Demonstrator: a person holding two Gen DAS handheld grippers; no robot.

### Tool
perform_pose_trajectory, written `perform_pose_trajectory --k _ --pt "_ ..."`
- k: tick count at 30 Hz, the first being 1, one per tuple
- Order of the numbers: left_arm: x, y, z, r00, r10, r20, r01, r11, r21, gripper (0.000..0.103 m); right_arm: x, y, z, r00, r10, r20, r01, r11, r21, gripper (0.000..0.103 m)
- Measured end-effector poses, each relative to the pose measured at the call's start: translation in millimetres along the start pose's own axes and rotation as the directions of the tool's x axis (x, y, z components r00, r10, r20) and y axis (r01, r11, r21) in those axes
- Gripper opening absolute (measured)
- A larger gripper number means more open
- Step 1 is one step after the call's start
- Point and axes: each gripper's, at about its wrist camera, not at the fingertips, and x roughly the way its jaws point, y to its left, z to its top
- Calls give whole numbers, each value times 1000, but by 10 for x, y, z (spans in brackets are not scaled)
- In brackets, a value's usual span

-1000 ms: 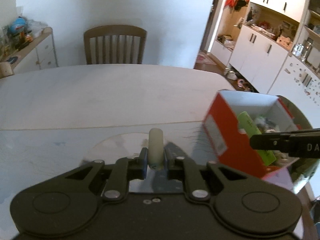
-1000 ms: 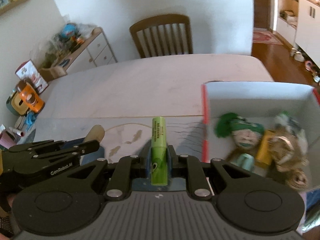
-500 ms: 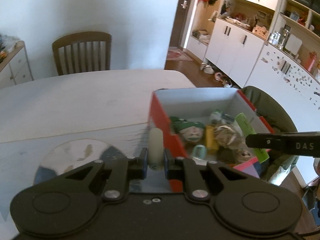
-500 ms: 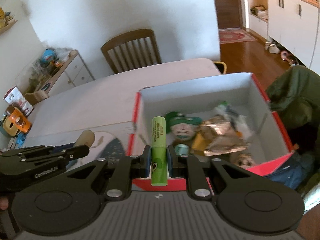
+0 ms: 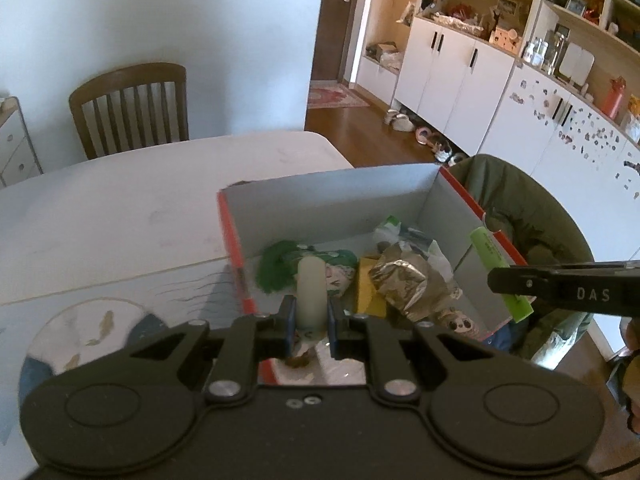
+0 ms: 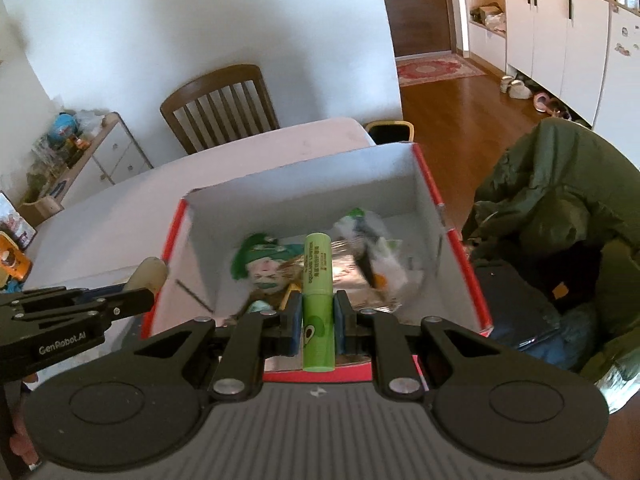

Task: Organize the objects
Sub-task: 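Carry the beige roller with left tool while right tool carries the green cylinder to the shoebox, then lower the roller with left tool while right tool lowers the green cylinder, then open both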

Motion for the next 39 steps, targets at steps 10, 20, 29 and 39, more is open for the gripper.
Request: perform_pose_trajectory --k 10,20,29,39 --pt "521 -202 93 997 23 -76 -21 999 28 14 324 -302 92 999 -30 -44 29 999 -18 16" --pt "969 -255 164 990 45 -137 -37 998 57 14 564 -347 153 997 -32 -65 29 998 -47 16" --pt "1129 -269 145 982 44 -185 -32 997 64 14 825 -370 231 993 -31 -110 25 998 -52 16" --pt "1173 -275 105 971 3 -238 7 999 41 14 865 -396 213 992 6 -128 -13 998 -60 16"
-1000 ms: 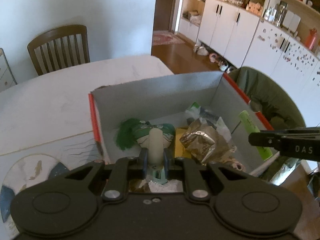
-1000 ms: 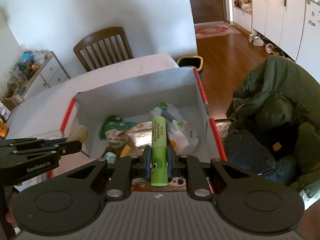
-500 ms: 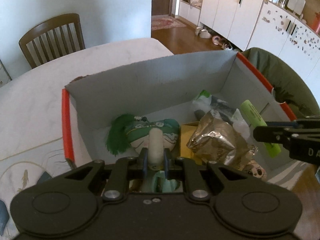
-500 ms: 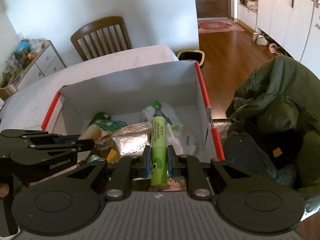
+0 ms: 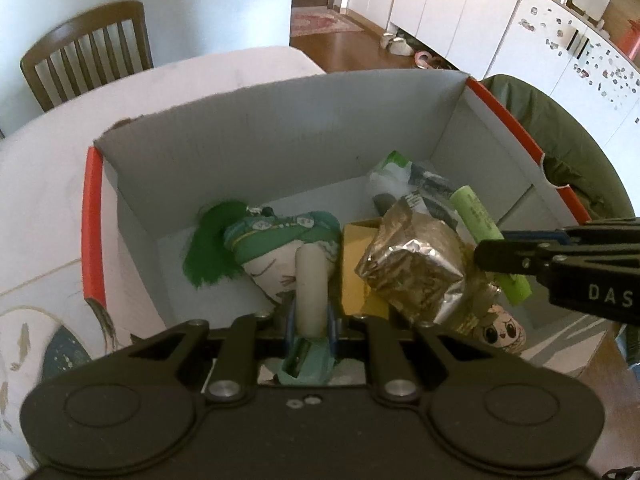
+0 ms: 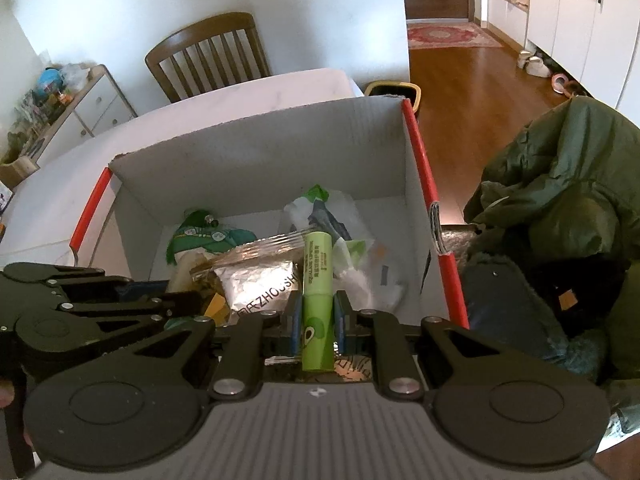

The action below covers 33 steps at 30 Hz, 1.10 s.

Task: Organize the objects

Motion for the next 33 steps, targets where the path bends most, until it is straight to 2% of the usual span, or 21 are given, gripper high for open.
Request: perform_pose_trajectory --k 4,8,16,21,23,33 --pt "62 28 20 999 -7 -47 6 1000 -16 17 0 -14 -2 1000 11 2 -11 1000 3 16" --pt "71 1 28 998 10 -61 -10 1000 -8 23 -25 -25 -1 1000 15 9 -15 1000 0 16" --pt "-23 -11 1 999 13 -41 -13 1000 -4 33 -153 -43 -25 1000 7 25 -7 1000 -1 17" --pt "-210 -43 -19 1000 -9 9 9 1000 0 43 -339 -33 -79 999 18 49 -18 1000 5 20" --pt "-319 -58 -40 999 -17 37 17 1000 4 51 -425 -13 -109 998 20 62 -20 1000 6 21" --pt "-881 1 -190 986 -57 159 55 998 18 63 -909 254 -301 989 27 142 -27 1000 -5 22"
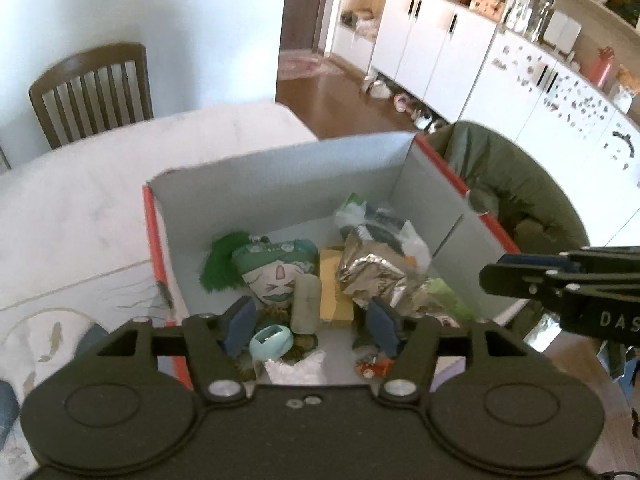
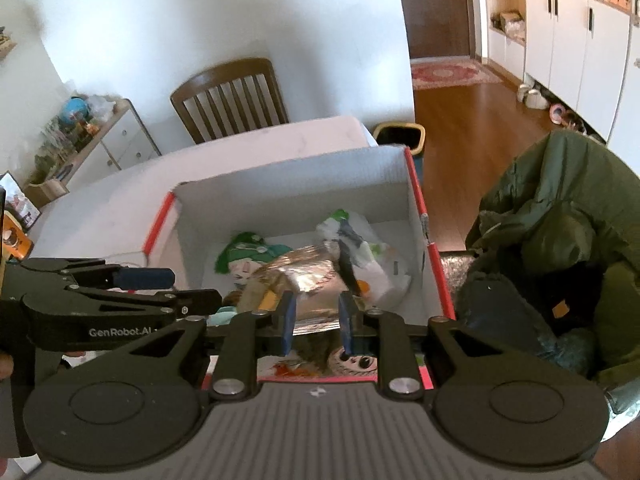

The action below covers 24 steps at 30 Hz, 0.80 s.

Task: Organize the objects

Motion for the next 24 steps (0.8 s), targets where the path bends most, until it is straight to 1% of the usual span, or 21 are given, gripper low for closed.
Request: perform_pose_trajectory --k 1,3,4,5,6,7,10,13,16,21,24 --pt "-72 5 -11 1000 -4 14 3 1000 4 65 -52 37 -17 1000 3 8 -3 1000 1 23" --pt "-182 8 -34 999 -7 35 7 1000 9 66 -133 101 -46 1000 7 16 -7 1000 6 28" --pt "-237 15 -44 999 -11 46 10 1000 13 68 -172 127 -67 1000 15 20 -15 1000 11 36" --pt "-296 19 -57 998 -12 57 11 1000 18 71 -217 150 -85 999 28 26 -28 999 16 41" --pt "-349 24 -69 998 -12 67 10 1000 22 71 -264 183 -105 999 40 36 -41 999 19 51" --pt "-402 30 -83 997 -15 80 13 1000 26 72 -309 221 -124 998 42 47 -43 999 20 55" --pt "-584 67 -135 994 -17 110 13 999 38 76 -413 320 -167 997 49 64 -51 998 22 56" --pt "-728 122 -185 992 -24 126 19 999 38 81 -506 414 -214 995 45 87 -47 999 21 60" --pt "-838 171 -235 990 -22 141 16 999 46 82 -593 519 -255 993 33 111 -34 999 5 62" --pt "-997 270 -325 985 -26 169 18 999 50 86 -715 701 -311 988 16 154 -15 1000 -9 71" --pt "-1071 313 -378 983 -23 184 13 998 57 90 -775 794 -340 984 22 175 -20 1000 -18 77"
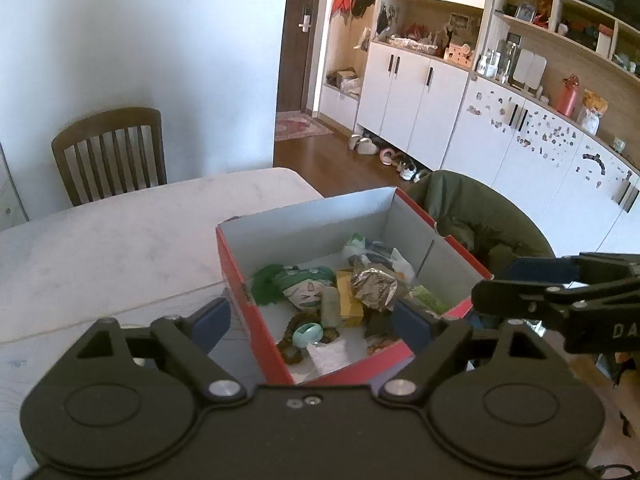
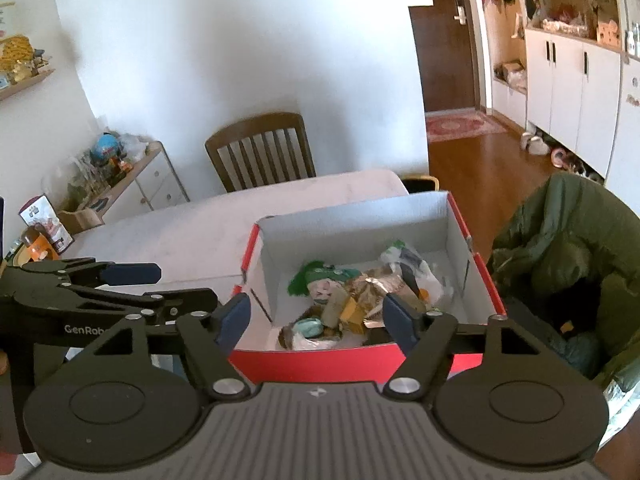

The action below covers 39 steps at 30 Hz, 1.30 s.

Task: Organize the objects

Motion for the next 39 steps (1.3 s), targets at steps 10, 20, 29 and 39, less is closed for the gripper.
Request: perform_pose_trajectory --k 10,20,29,39 --pt "-171 128 -110 999 -19 43 19 1000 13 102 -127 167 -83 998 3 60 -5 1000 23 84" --pt "-249 233 -185 998 -53 43 53 999 -8 102 -166 349 -200 996 -56 70 55 998 22 86" --pt "-313 312 -240 996 -63 61 64 998 -19 102 -180 366 -252 996 -57 68 53 996 69 87" --pt "-340 362 -249 996 -66 67 67 998 -10 102 -176 405 -280 996 -59 63 55 996 69 87"
